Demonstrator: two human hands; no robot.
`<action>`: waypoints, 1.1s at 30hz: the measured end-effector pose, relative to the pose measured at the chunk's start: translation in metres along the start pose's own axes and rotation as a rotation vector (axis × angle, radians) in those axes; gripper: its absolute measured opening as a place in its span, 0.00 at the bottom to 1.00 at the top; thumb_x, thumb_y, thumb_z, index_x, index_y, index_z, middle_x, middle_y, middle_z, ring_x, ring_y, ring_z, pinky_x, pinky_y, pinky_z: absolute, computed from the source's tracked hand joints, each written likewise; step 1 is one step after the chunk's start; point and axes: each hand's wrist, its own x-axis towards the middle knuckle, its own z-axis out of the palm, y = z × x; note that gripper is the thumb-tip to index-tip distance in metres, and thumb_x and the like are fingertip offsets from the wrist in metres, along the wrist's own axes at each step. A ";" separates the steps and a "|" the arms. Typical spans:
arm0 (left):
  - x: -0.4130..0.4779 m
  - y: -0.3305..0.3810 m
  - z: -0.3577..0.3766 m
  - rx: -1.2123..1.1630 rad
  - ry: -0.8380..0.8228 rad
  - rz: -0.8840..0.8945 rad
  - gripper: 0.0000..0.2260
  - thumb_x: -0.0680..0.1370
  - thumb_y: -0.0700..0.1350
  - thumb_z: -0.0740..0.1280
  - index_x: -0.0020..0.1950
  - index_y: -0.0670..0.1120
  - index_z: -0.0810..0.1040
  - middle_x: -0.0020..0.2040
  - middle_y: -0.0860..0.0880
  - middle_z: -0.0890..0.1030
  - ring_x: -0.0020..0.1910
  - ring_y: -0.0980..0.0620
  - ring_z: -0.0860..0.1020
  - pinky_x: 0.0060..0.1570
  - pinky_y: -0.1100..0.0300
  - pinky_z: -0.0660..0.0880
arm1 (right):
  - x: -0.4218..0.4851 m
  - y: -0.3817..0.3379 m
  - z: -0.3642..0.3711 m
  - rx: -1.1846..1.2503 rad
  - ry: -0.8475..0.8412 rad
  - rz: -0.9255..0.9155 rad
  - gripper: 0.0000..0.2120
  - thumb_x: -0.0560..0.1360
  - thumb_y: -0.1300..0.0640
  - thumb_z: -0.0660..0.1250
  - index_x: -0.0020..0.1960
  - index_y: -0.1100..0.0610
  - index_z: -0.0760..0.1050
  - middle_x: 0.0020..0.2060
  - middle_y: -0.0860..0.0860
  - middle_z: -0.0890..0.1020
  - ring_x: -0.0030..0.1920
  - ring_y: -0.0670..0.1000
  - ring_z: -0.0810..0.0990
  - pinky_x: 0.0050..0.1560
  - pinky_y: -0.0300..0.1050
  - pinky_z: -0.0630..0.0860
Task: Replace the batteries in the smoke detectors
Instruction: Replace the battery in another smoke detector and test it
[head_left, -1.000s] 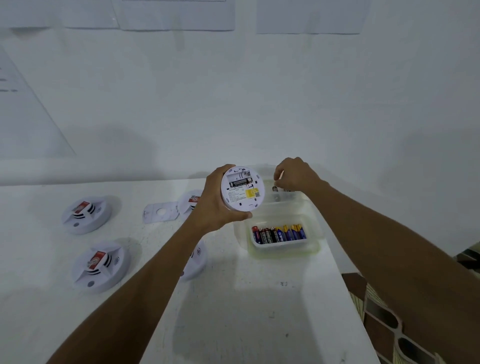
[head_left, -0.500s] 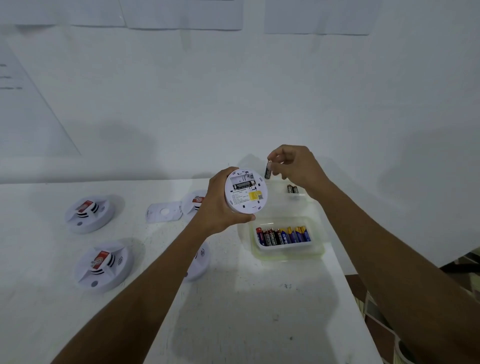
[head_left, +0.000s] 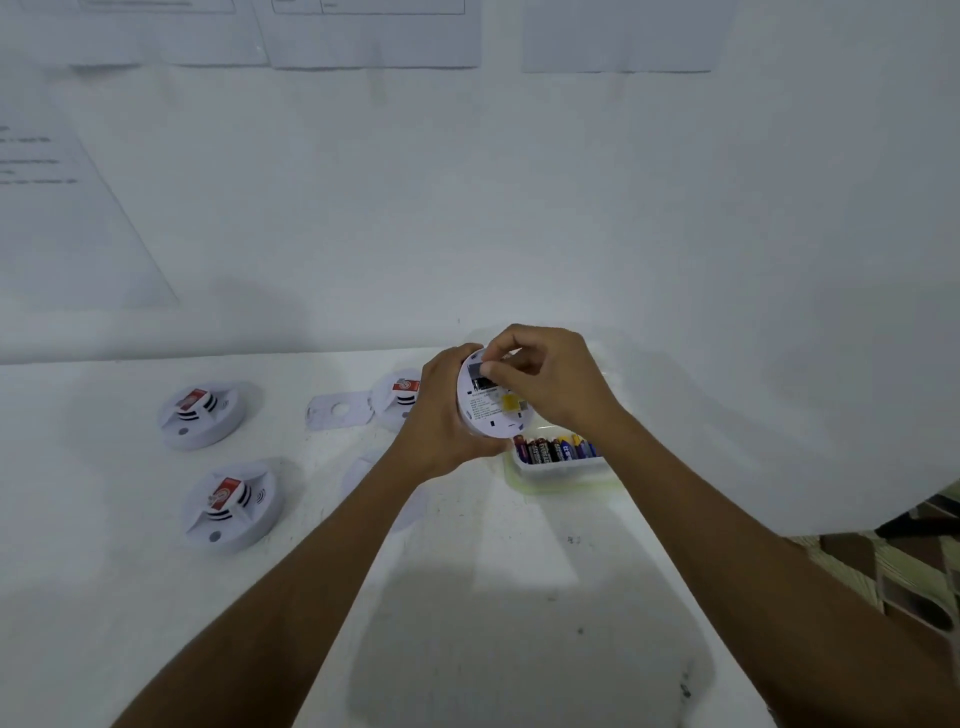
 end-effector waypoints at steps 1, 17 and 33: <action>-0.003 0.000 -0.004 0.014 0.000 0.009 0.30 0.61 0.52 0.81 0.57 0.50 0.73 0.50 0.52 0.78 0.50 0.52 0.77 0.53 0.50 0.76 | 0.001 -0.001 0.005 -0.020 -0.009 -0.024 0.04 0.71 0.59 0.75 0.45 0.56 0.82 0.41 0.47 0.84 0.42 0.47 0.83 0.43 0.41 0.79; -0.051 -0.057 -0.109 -0.056 -0.090 -0.085 0.41 0.62 0.49 0.81 0.69 0.52 0.63 0.67 0.54 0.69 0.65 0.60 0.66 0.69 0.62 0.65 | 0.048 -0.032 0.104 0.164 -0.119 0.300 0.23 0.66 0.53 0.80 0.59 0.48 0.78 0.43 0.54 0.82 0.45 0.50 0.83 0.44 0.43 0.79; -0.089 -0.129 -0.217 0.024 -0.001 -0.192 0.39 0.57 0.52 0.80 0.65 0.53 0.68 0.60 0.57 0.73 0.62 0.64 0.70 0.64 0.68 0.66 | 0.105 -0.007 0.207 -0.773 -0.546 -0.036 0.22 0.71 0.55 0.74 0.63 0.51 0.76 0.57 0.51 0.82 0.54 0.54 0.81 0.50 0.44 0.74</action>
